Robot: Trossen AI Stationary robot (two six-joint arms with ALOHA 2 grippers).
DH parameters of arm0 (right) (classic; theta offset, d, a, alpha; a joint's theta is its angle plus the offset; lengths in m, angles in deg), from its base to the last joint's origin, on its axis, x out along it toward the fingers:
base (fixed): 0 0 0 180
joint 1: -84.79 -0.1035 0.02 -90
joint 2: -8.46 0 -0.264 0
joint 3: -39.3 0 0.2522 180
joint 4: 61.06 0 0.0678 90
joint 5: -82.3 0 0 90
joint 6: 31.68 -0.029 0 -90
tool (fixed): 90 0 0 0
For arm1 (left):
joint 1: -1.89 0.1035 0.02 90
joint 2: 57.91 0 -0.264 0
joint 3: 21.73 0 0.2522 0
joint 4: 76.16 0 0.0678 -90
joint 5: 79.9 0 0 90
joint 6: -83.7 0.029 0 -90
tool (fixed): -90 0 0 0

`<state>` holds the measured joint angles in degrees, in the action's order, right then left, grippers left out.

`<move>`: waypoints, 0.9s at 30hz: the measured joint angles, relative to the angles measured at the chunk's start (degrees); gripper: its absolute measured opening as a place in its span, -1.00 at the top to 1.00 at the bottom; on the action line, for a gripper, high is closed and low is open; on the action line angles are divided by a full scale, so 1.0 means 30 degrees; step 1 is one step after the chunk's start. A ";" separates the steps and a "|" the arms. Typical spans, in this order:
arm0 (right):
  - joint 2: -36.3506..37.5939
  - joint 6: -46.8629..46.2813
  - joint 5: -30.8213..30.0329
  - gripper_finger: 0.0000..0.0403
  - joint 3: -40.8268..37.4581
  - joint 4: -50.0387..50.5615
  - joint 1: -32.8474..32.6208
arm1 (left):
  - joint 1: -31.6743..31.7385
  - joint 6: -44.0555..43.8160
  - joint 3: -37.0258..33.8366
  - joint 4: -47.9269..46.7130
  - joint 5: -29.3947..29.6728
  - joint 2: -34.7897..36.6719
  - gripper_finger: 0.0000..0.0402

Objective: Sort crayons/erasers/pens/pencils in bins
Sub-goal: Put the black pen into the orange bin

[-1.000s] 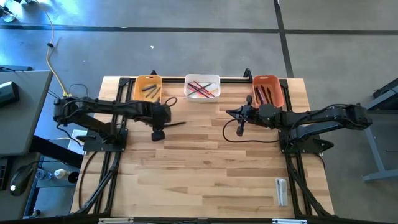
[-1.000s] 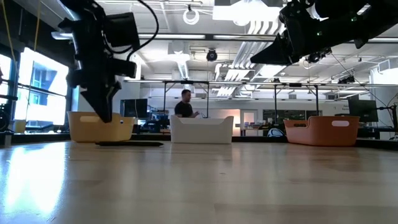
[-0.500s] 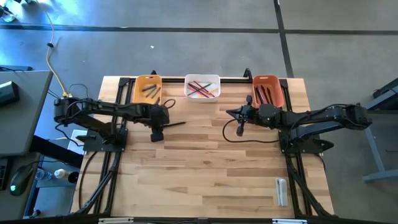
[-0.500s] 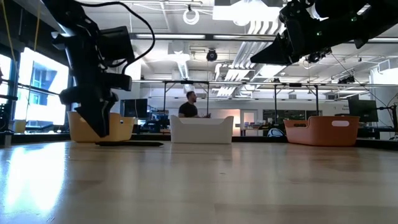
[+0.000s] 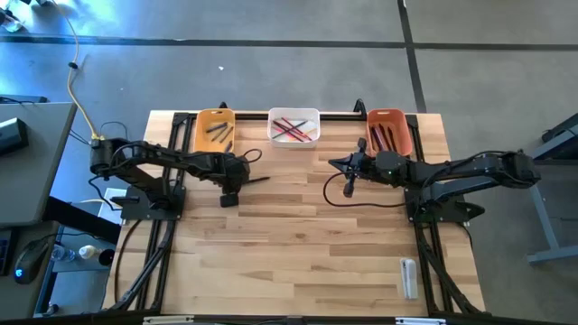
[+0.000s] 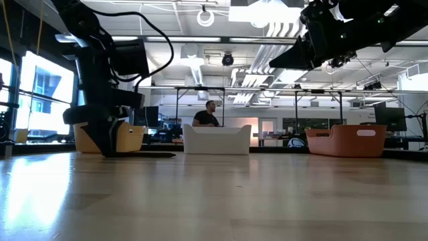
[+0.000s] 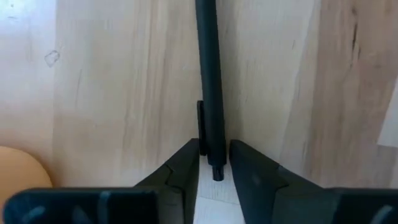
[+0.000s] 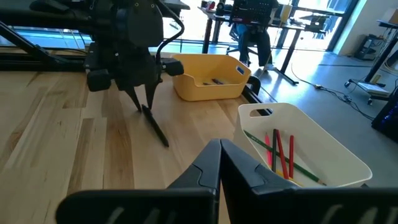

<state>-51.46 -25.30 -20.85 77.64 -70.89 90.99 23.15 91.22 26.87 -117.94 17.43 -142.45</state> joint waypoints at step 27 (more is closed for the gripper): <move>-0.6762 -0.5303 -0.1703 0.36 0.0022 -0.3510 -0.7093 | -0.5621 -0.3511 -0.0168 0.8929 -0.2570 -0.1646 0.99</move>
<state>-71.75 -41.21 -25.96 77.71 -81.42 69.71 6.29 80.69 26.36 -91.15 9.72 -147.39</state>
